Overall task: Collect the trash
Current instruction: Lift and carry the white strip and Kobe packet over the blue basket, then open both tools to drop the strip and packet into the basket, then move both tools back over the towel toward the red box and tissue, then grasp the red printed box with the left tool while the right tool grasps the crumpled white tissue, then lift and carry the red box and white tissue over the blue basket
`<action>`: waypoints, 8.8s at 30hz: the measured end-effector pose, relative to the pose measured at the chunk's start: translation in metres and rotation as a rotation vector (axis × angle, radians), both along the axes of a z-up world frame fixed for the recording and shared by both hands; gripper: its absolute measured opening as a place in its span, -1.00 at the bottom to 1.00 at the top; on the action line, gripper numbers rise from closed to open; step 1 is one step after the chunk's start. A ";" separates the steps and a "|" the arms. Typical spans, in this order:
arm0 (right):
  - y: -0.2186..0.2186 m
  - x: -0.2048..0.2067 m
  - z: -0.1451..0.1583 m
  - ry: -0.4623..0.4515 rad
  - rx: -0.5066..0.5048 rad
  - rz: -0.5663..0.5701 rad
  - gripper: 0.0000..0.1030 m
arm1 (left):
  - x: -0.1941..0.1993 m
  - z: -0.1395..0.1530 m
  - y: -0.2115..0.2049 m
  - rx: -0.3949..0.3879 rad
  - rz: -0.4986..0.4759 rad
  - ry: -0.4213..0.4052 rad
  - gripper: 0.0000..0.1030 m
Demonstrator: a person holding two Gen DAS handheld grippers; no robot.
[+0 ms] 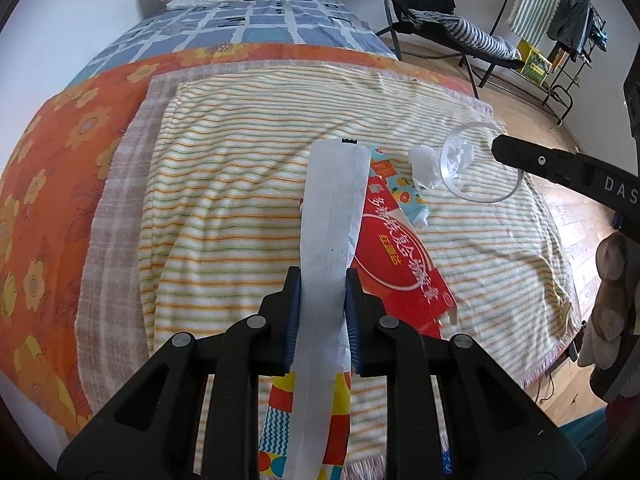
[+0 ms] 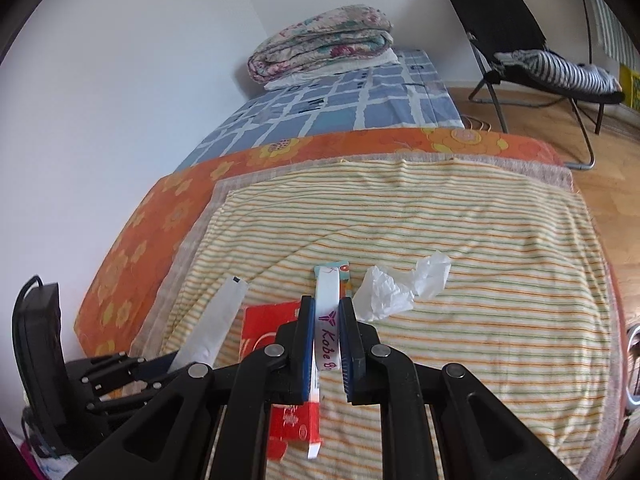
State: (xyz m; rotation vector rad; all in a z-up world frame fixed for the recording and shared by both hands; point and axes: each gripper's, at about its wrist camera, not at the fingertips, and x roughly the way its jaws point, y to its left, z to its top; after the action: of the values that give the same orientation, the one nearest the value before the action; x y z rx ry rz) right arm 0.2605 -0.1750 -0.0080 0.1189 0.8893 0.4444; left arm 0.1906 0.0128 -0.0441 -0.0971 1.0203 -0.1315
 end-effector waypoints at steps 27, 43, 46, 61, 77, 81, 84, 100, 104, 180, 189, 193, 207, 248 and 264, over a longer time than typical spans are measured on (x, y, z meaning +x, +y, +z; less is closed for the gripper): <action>0.002 -0.135 0.012 -0.054 -0.131 0.152 -0.81 | -0.119 0.030 -0.026 0.027 -0.144 -0.050 -0.62; -0.001 -0.198 -0.020 -0.001 -0.164 0.222 -0.81 | -0.185 -0.015 -0.052 0.063 -0.272 0.048 -0.62; -0.002 -0.207 -0.028 0.015 -0.166 0.229 -0.81 | -0.196 -0.028 -0.058 0.077 -0.295 0.075 -0.62; -0.009 -0.242 -0.069 0.108 -0.172 0.242 -0.81 | -0.225 -0.077 -0.073 0.107 -0.349 0.191 -0.62; -0.005 -0.255 -0.097 0.160 -0.201 0.262 -0.56 | -0.226 -0.113 -0.078 0.131 -0.348 0.280 -0.61; -0.006 -0.253 -0.101 0.172 -0.208 0.247 -0.29 | -0.222 -0.119 -0.078 0.138 -0.333 0.280 -0.11; -0.008 -0.253 -0.101 0.170 -0.209 0.233 0.02 | -0.220 -0.122 -0.076 0.142 -0.323 0.283 -0.08; -0.016 -0.244 -0.094 0.133 -0.228 0.166 0.66 | -0.208 -0.105 -0.061 0.127 -0.255 0.252 0.14; -0.016 -0.241 -0.093 0.123 -0.241 0.156 0.69 | -0.204 -0.101 -0.056 0.119 -0.234 0.246 0.14; -0.073 0.035 -0.054 0.172 0.076 -0.277 0.96 | 0.055 -0.065 -0.077 0.012 0.106 0.165 0.93; -0.062 0.061 -0.068 0.209 0.110 -0.279 0.90 | 0.051 -0.068 -0.075 0.031 0.103 0.145 0.87; -0.050 0.072 -0.076 0.223 0.120 -0.257 0.75 | 0.049 -0.066 -0.068 0.014 0.101 0.144 0.83; -0.028 0.092 -0.095 0.228 0.118 -0.216 -0.27 | 0.041 -0.053 -0.031 -0.054 0.110 0.133 0.71; -0.032 0.022 -0.038 0.080 0.010 -0.067 -0.43 | 0.042 -0.041 0.023 -0.015 0.220 0.089 0.66; -0.022 -0.054 -0.003 0.009 -0.026 0.028 -0.43 | -0.033 0.013 0.009 -0.043 0.094 0.022 0.66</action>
State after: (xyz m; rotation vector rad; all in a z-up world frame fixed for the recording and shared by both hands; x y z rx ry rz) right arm 0.2061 -0.1972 -0.0115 0.0845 0.9064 0.4581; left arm 0.1573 0.0214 -0.0311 -0.1861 1.0335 -0.0673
